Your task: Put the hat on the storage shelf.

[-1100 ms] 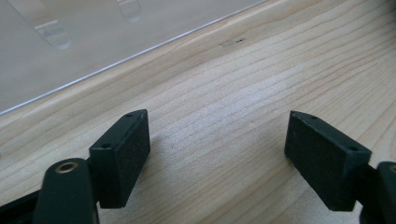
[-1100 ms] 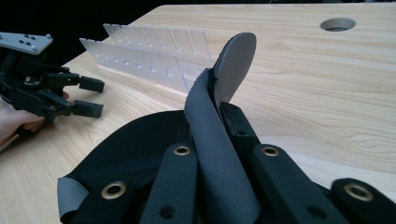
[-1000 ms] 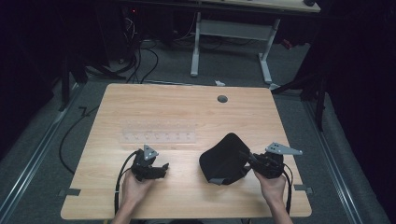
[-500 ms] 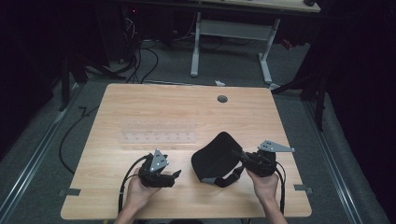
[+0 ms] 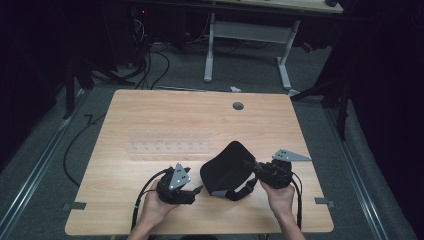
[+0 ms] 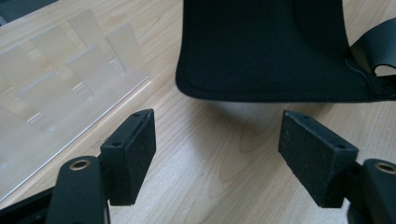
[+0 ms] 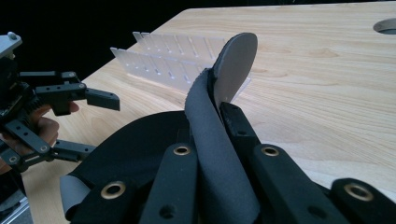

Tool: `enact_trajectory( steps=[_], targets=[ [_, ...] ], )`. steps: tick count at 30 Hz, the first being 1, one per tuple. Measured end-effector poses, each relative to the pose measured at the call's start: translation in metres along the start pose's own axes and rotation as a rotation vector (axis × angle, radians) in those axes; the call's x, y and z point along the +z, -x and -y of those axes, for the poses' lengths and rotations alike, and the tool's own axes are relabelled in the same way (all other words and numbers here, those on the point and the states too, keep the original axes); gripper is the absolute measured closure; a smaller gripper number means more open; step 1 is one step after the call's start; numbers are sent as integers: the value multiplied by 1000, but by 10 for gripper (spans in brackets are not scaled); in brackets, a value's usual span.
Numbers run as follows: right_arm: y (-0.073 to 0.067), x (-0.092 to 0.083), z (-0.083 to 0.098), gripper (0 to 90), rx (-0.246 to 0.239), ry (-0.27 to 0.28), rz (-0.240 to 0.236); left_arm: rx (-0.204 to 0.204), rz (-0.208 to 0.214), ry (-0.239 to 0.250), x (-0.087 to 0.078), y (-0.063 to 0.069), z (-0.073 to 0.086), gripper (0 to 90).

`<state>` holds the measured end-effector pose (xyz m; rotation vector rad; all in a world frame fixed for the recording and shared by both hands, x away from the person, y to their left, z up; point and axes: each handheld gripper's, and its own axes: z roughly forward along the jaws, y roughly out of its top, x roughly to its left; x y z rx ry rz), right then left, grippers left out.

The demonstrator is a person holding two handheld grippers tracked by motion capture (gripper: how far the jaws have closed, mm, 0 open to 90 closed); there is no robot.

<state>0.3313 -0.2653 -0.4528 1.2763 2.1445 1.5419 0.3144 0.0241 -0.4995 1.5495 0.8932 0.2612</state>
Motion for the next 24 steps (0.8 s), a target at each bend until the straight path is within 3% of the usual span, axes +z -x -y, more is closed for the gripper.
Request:
enact_trajectory(
  steps=[8, 24],
  targets=[
    [-6, 6, -5, 843, -10, -11, -20, 5, 13, -5, 1, 4, 1, 283],
    [-20, 15, -9, 842, -18, -28, -73, 14, -19, 11, 2, 2, 0, 324]
  ],
)
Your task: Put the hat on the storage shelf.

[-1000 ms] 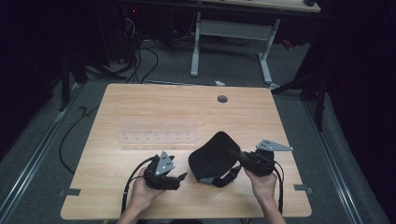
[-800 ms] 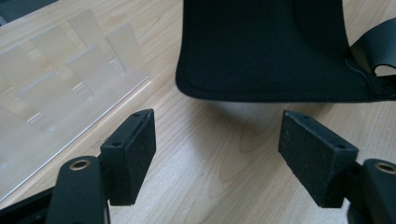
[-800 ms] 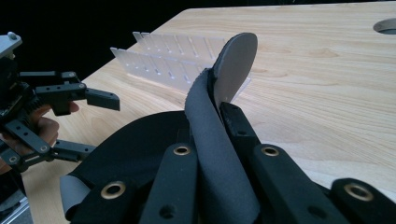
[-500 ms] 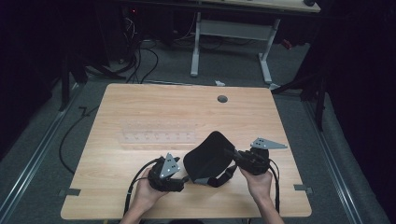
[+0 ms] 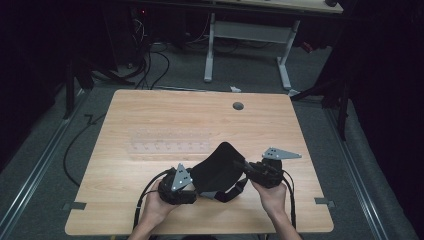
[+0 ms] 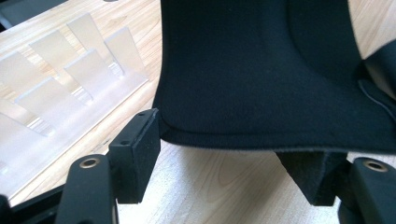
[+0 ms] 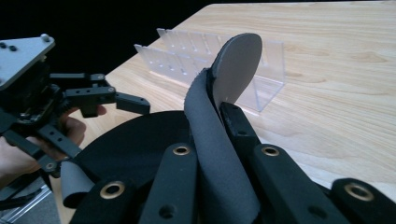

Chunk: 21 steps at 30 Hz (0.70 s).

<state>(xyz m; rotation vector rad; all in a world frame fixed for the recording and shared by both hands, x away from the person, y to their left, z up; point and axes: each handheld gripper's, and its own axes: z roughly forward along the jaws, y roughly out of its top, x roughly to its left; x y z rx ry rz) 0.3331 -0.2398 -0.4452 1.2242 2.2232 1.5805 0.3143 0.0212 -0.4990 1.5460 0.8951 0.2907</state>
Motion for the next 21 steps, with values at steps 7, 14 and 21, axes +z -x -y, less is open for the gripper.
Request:
enact_trajectory(
  steps=[7, 14, 21],
  targets=[
    [-7, 4, 0, 841, -6, -4, -31, 5, 6, -9, -1, 2, -1, 367],
    [-13, 10, -2, 840, -11, -7, -60, -3, 5, -6, -3, 1, -3, 424],
    [-18, 11, -5, 838, -22, -6, -68, -3, 20, -16, -5, 0, -7, 501]
  ],
)
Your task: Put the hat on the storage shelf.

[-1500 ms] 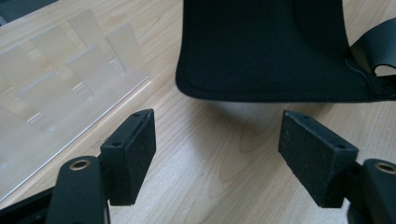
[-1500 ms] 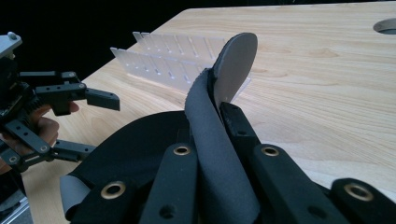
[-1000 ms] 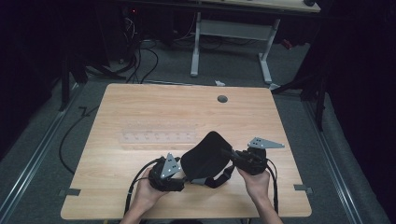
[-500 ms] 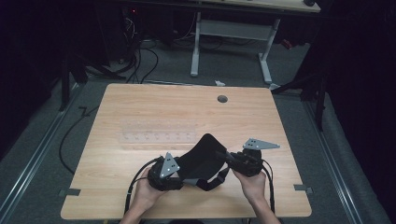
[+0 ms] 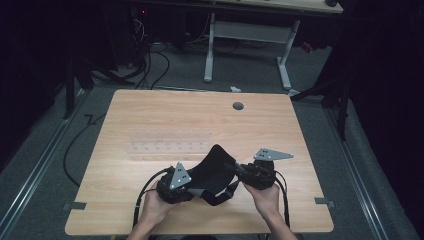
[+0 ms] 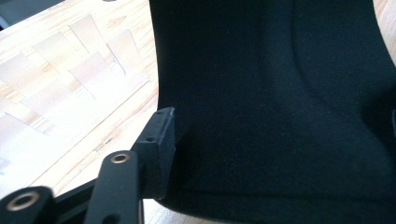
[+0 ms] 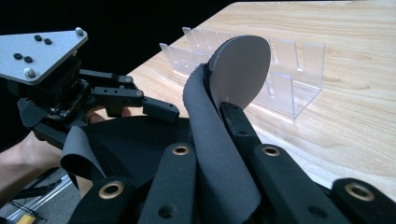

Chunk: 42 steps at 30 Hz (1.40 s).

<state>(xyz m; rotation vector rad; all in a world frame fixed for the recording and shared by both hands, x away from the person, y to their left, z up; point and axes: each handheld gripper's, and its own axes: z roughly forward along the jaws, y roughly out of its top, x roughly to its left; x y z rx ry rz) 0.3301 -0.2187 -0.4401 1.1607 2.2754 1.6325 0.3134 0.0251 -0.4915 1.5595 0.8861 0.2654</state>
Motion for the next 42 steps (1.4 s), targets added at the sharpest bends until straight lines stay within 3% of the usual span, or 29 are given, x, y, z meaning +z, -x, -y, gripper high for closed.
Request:
enact_trajectory(
  steps=[3, 10, 17, 21, 24, 28, 30, 34, 42],
  targets=[
    [1, -1, -1, 826, 5, 7, -5, -4, 13, 0, -2, 0, -2, 592],
    [3, -1, -1, 794, 3, 16, 2, 9, 39, -2, -9, 3, -8, 699],
    [7, -3, -2, 716, 7, 24, 22, -34, 148, -29, -13, 4, -9, 839],
    [14, -2, -2, 636, 34, 19, 28, -35, 175, -57, -13, 7, -7, 864],
    [16, -4, -2, 551, 46, 40, 23, -43, 169, -63, -15, 7, -8, 865],
    [20, -14, 0, 516, 54, 91, 29, -93, 144, -34, -21, -1, -14, 865],
    [23, -18, 2, 509, 51, 98, 52, -109, 133, -24, -24, -4, -16, 865],
    [30, -19, 9, 502, 18, 48, 143, -122, 122, -14, -28, -7, -18, 864],
    [53, -9, 31, 492, 30, -45, 271, -149, 123, 18, -36, -11, -25, 864]
  ],
)
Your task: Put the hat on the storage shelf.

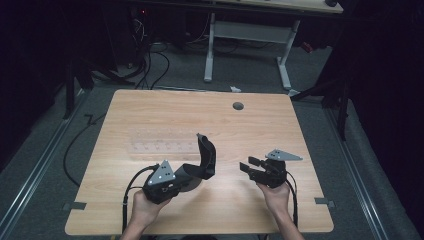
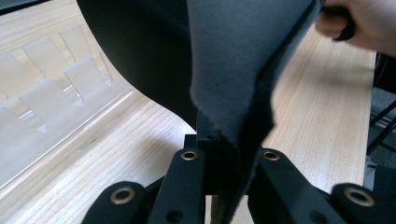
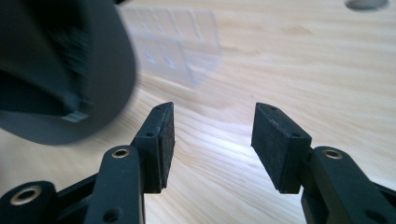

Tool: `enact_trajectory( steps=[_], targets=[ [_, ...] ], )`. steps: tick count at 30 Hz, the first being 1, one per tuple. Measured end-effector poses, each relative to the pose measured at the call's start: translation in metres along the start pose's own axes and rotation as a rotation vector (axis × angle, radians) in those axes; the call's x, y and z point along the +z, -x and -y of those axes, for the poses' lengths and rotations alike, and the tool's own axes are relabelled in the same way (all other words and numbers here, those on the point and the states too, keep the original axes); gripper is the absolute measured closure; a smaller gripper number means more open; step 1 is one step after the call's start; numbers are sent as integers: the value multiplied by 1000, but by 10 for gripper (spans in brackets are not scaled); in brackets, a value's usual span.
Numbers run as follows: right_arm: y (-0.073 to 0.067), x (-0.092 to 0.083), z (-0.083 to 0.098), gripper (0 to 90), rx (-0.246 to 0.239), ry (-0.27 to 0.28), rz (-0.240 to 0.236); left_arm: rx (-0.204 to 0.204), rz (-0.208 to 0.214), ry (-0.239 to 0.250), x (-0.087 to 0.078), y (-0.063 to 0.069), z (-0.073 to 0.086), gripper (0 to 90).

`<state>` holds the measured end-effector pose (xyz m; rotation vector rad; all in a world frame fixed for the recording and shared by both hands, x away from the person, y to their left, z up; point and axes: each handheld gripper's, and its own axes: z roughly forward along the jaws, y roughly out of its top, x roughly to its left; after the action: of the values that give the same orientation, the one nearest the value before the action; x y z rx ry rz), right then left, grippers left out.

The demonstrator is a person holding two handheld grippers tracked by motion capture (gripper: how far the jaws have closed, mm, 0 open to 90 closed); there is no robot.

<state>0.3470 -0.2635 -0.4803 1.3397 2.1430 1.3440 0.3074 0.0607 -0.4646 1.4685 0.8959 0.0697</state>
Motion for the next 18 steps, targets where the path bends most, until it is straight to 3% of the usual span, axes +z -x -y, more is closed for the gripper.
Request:
enact_trajectory(
  steps=[12, 18],
  targets=[
    [19, 22, 22, 450, -40, -111, 198, -50, -10, 66, -19, -9, -12, 864],
    [22, 29, 27, 432, -74, -154, 262, -79, -18, 98, -26, -15, -17, 863]
  ],
)
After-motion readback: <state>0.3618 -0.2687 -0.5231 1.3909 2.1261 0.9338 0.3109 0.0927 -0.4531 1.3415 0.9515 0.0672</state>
